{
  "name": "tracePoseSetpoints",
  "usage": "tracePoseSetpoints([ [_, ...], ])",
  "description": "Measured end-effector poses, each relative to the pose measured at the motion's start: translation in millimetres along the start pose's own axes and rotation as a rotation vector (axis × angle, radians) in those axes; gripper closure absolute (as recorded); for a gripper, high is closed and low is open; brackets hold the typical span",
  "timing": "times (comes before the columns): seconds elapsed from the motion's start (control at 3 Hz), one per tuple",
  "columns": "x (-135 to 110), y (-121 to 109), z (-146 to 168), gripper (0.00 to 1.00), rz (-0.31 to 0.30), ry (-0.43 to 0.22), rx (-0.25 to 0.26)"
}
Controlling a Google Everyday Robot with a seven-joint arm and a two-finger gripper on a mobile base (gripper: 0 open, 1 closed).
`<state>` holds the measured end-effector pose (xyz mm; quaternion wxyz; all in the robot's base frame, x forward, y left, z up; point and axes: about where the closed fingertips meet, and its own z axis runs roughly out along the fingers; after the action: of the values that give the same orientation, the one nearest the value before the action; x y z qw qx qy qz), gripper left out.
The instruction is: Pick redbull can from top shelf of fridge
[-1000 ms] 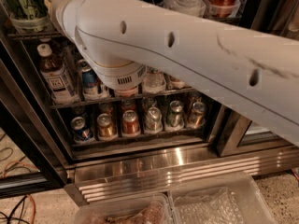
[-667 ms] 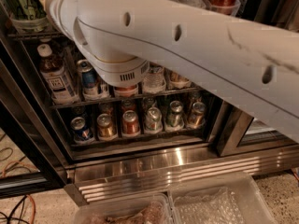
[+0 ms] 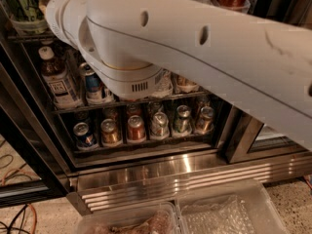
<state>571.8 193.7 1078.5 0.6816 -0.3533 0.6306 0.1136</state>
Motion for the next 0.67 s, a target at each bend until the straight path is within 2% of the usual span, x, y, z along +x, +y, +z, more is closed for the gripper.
tracePoseSetpoints([
  [0.67,-2.6,6.9,-14.0,1.0,-0.015,0.008,-0.018],
])
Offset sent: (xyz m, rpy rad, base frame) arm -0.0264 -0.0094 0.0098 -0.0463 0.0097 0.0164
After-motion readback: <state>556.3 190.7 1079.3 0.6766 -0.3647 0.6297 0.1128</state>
